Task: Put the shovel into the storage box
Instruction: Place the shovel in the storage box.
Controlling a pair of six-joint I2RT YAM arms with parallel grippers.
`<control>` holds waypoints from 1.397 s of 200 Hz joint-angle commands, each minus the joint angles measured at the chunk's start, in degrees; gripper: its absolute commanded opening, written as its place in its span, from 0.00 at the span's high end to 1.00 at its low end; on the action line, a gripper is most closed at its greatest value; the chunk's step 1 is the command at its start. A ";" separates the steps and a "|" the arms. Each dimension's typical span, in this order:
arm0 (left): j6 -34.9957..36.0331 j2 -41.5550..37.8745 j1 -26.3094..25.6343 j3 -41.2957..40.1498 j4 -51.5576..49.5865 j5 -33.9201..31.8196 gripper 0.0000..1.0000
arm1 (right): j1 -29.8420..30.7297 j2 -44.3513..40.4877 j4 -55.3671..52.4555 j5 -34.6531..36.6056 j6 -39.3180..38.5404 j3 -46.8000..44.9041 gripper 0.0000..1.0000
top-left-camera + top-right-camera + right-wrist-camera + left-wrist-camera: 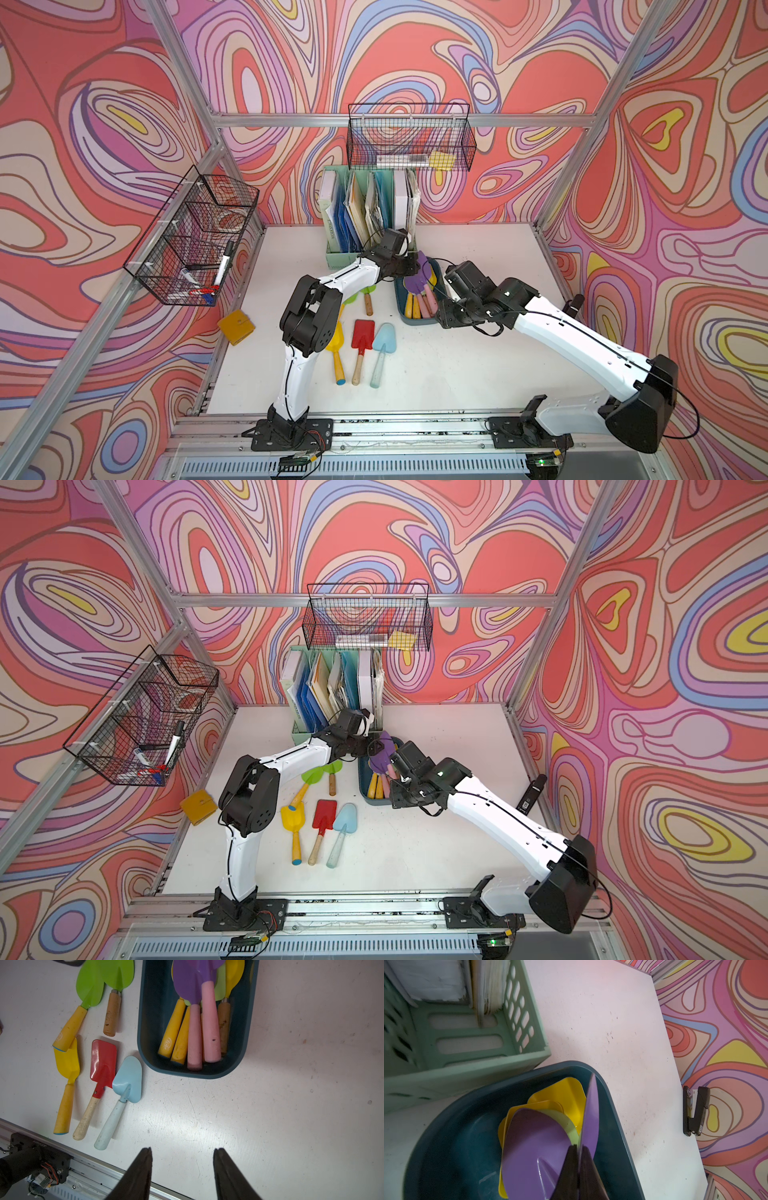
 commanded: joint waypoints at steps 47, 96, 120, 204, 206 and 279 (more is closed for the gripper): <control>0.24 3.84 0.33 3.06 -0.64 1.90 1.00 | -0.56 0.66 1.03 -0.87 -0.89 -0.02 0.50; 0.20 5.69 0.32 4.03 -1.23 2.24 0.99 | -0.66 0.48 1.07 -0.91 -0.96 -0.09 0.51; 0.25 5.89 0.29 4.17 -1.48 2.24 0.86 | -0.70 0.42 1.11 -0.90 -0.89 -0.14 0.50; 1.03 5.76 0.33 4.73 -3.21 2.04 0.60 | -0.74 0.34 1.27 -1.10 -0.97 -0.41 0.50; 1.10 5.73 0.33 4.82 -3.31 2.00 0.60 | -0.74 0.34 1.29 -1.08 -0.94 -0.43 0.51; 4.12 0.63 0.31 4.97 -6.86 -1.15 0.46 | -0.72 0.29 2.24 -1.85 -0.82 -1.18 0.50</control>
